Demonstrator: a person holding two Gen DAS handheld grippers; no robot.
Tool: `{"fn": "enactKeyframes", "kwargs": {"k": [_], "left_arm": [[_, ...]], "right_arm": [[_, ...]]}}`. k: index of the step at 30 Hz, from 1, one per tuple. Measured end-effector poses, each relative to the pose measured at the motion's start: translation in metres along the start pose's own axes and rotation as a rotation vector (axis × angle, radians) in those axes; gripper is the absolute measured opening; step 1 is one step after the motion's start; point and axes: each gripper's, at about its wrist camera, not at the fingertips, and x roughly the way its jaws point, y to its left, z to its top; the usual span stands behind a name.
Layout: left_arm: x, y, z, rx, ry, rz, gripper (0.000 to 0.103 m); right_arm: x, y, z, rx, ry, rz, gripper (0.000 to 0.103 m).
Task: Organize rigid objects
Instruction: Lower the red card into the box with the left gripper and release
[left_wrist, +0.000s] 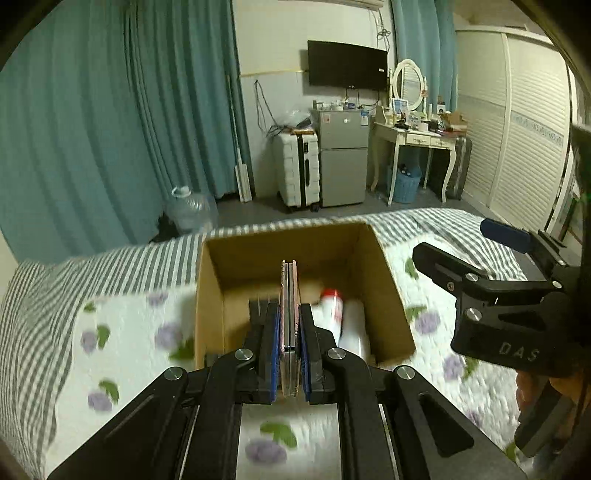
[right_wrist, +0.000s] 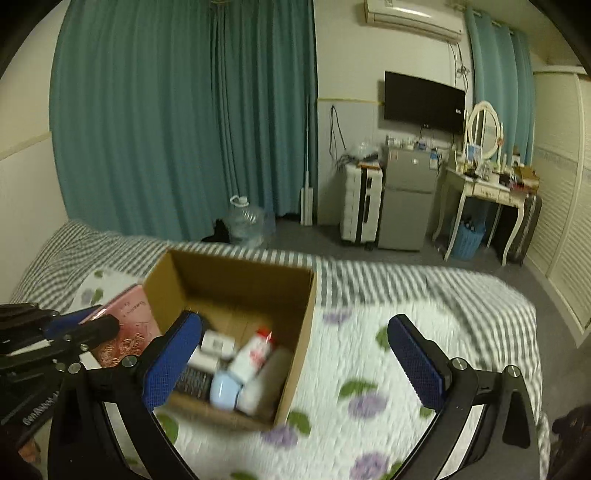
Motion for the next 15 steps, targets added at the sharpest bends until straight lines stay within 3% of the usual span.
{"fn": "enactKeyframes", "kwargs": {"k": [8, 12, 15], "left_arm": [[0.083, -0.016, 0.012, 0.013, 0.051, -0.066, 0.010], [0.106, -0.021, 0.013, -0.006, 0.053, -0.092, 0.010], [0.110, -0.022, 0.014, -0.006, 0.045, -0.056, 0.028]], "right_arm": [[0.057, -0.026, -0.005, 0.035, 0.062, -0.020, 0.101], [0.068, -0.038, -0.003, 0.067, 0.087, -0.044, 0.101], [0.068, -0.041, -0.003, 0.066, 0.083, -0.056, 0.101]]}}
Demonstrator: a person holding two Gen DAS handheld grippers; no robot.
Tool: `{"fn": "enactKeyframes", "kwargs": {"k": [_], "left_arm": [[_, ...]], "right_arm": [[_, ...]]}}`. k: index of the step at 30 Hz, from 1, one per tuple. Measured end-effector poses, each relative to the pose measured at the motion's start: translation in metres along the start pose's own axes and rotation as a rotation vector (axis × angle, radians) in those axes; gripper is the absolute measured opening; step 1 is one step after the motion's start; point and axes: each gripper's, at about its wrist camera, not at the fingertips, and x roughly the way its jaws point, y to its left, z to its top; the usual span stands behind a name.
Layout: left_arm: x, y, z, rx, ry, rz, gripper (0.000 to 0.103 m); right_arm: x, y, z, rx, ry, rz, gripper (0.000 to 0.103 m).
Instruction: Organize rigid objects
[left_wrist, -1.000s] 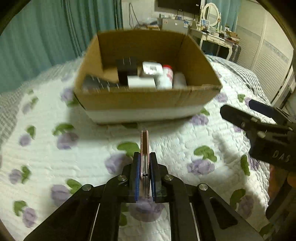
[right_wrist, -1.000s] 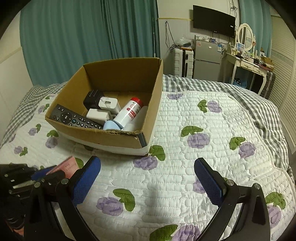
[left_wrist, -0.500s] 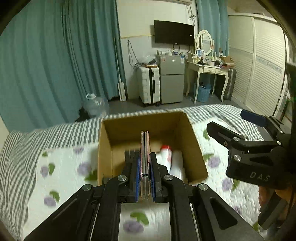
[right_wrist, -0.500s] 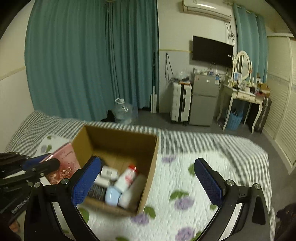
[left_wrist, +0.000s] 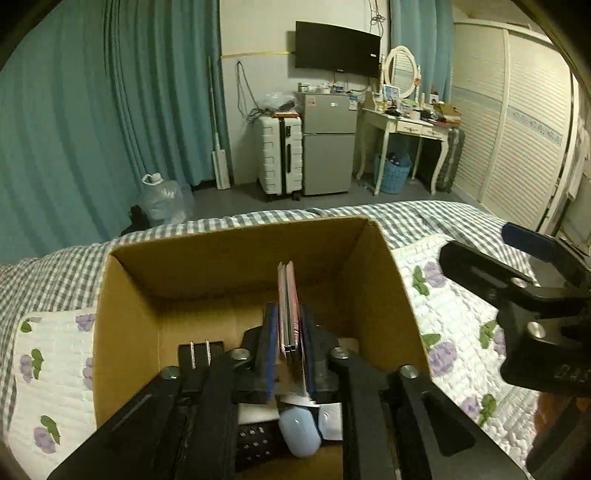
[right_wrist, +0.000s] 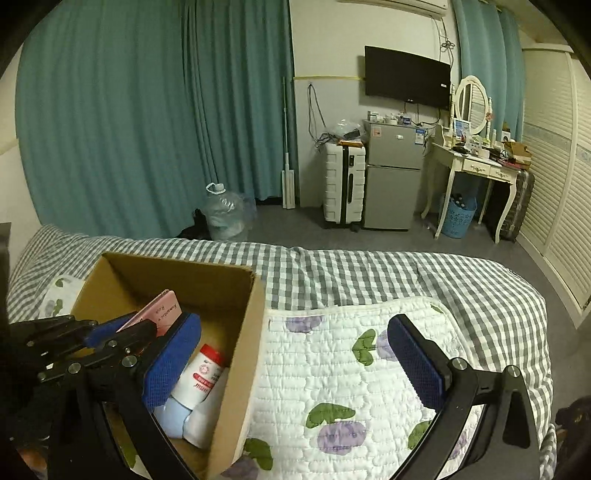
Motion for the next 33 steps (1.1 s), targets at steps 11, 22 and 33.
{"fn": "enactKeyframes", "kwargs": {"k": [11, 22, 33], "left_arm": [[-0.083, 0.013, -0.005, 0.019, -0.129, 0.149, 0.065], [-0.210, 0.022, -0.013, 0.011, -0.343, 0.236, 0.076], [-0.226, 0.040, -0.051, -0.053, -0.375, 0.290, 0.078]], "right_arm": [[-0.069, -0.002, -0.005, 0.014, -0.050, -0.026, 0.102], [-0.192, 0.036, 0.011, -0.061, -0.224, -0.059, 0.103], [-0.211, 0.069, -0.017, -0.071, -0.283, 0.004, 0.103]]}}
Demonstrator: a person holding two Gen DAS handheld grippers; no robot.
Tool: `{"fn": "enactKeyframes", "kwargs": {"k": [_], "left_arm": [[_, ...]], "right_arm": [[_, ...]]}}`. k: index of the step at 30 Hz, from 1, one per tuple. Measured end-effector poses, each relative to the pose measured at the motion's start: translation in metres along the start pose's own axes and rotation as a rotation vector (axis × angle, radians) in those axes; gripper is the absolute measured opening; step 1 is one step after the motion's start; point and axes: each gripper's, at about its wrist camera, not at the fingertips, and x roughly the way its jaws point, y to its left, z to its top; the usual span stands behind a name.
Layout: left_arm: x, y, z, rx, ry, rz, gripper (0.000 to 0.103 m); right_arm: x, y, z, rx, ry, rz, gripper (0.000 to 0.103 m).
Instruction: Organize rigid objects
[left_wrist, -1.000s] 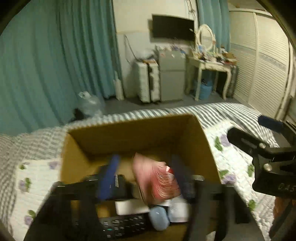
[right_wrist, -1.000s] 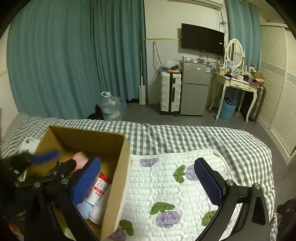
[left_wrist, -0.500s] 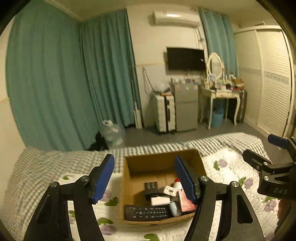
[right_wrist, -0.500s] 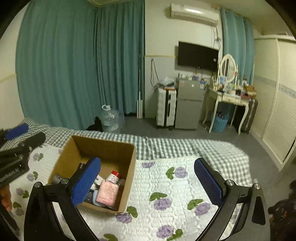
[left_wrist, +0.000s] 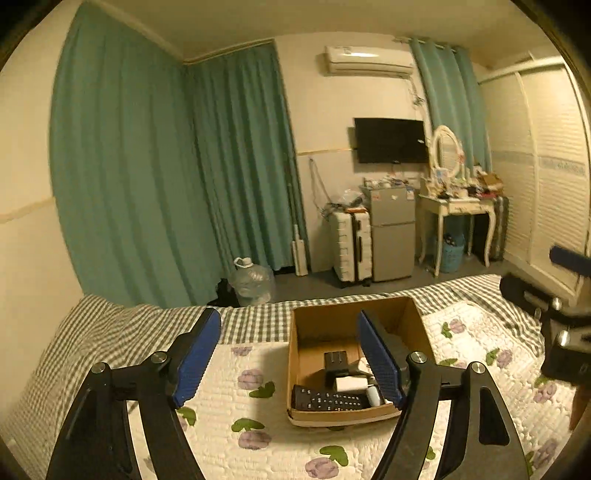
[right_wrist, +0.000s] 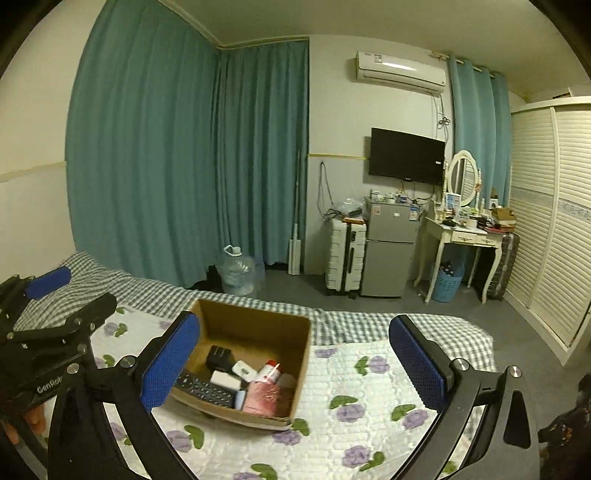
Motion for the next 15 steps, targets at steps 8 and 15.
{"fn": "enactKeyframes", "kwargs": {"k": [8, 15], "left_arm": [[0.020, -0.003, -0.052, -0.022, -0.012, 0.047, 0.078], [0.041, 0.000, -0.075, -0.067, 0.061, 0.004, 0.078]], "right_arm": [[0.044, 0.009, -0.059, -0.024, -0.021, -0.013, 0.103], [0.060, 0.005, -0.080, -0.001, 0.019, -0.027, 0.103]]}}
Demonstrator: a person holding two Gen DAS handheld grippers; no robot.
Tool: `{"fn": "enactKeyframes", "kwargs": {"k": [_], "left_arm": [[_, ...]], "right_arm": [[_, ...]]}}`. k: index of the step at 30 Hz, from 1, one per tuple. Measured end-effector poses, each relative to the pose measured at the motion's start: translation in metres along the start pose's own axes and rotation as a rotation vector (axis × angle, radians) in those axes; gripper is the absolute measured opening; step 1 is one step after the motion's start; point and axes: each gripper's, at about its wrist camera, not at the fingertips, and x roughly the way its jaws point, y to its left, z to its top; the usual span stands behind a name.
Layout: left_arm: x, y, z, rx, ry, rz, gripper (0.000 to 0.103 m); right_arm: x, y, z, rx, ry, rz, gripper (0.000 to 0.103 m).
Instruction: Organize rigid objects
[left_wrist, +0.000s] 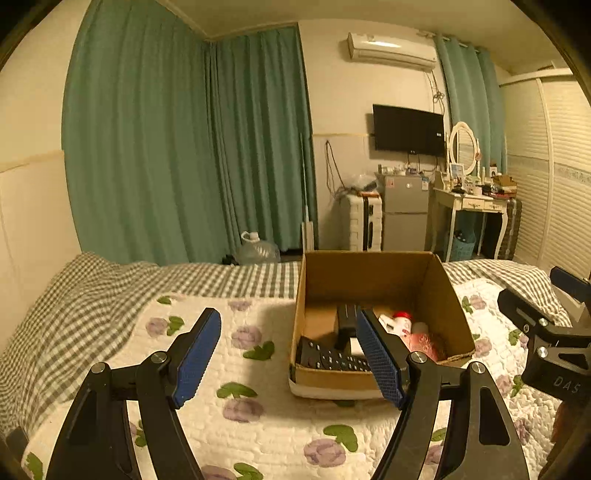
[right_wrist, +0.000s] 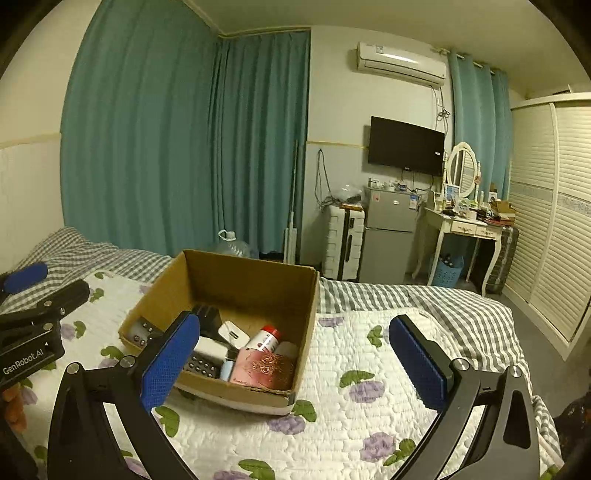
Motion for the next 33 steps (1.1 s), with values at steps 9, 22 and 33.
{"fn": "enactKeyframes", "kwargs": {"k": [9, 22, 33], "left_arm": [[-0.0054, -0.0064, -0.0024, 0.022, 0.004, 0.001, 0.078], [-0.0010, -0.0057, -0.0042, 0.009, 0.019, -0.004, 0.078], [0.0016, -0.0072, -0.0055, 0.012, 0.033, -0.013, 0.078]], "right_arm": [[-0.0023, 0.0000, 0.0000, 0.010, 0.004, -0.004, 0.103], [0.0000, -0.0024, -0.0037, 0.022, 0.026, 0.000, 0.103], [0.0011, -0.0018, -0.0039, 0.023, 0.027, -0.001, 0.103]]}}
